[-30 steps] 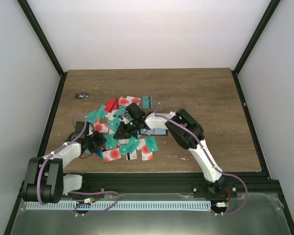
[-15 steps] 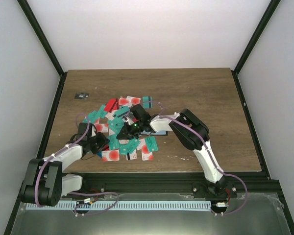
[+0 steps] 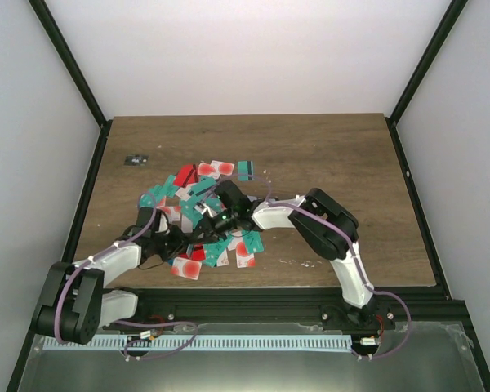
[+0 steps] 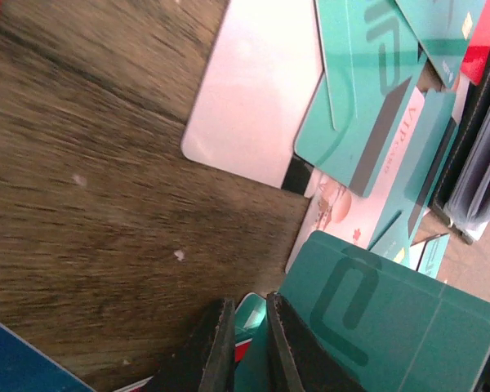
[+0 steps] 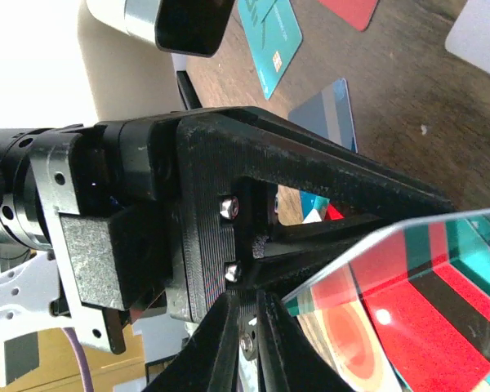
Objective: Put the credit cards into the card holder
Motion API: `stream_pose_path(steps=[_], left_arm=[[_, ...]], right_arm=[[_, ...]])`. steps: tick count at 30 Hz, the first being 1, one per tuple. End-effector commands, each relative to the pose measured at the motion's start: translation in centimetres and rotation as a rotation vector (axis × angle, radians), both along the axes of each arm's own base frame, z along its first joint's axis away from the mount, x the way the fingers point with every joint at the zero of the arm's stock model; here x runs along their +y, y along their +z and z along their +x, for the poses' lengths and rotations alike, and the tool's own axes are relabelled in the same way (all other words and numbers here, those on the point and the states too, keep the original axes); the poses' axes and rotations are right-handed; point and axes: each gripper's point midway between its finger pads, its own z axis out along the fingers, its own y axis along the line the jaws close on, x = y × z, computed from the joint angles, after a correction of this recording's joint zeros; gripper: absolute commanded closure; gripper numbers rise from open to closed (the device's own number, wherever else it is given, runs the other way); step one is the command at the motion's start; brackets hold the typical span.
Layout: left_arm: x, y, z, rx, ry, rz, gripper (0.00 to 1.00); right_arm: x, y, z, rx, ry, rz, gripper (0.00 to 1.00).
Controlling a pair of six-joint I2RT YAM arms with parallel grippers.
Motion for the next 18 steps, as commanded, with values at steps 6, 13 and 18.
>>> stream_pose_path(steps=[6, 13, 18], left_arm=[[0.0, -1.8, -3.6, 0.133, -0.038, 0.053, 0.86], [-0.2, -0.7, -3.7, 0.101, -0.052, 0.042, 0.85], [-0.1, -1.2, -4.2, 0.112, -0.058, 0.045, 0.85]], right_arm=[[-1.6, -1.7, -0.1, -0.028, -0.011, -0.098, 0.87], [-2.8, -3.6, 1.1, -0.076, -0.068, -0.256, 0.76], [-4.1, -4.3, 1.5, -0.121, -0.09, -0.35, 0.69]])
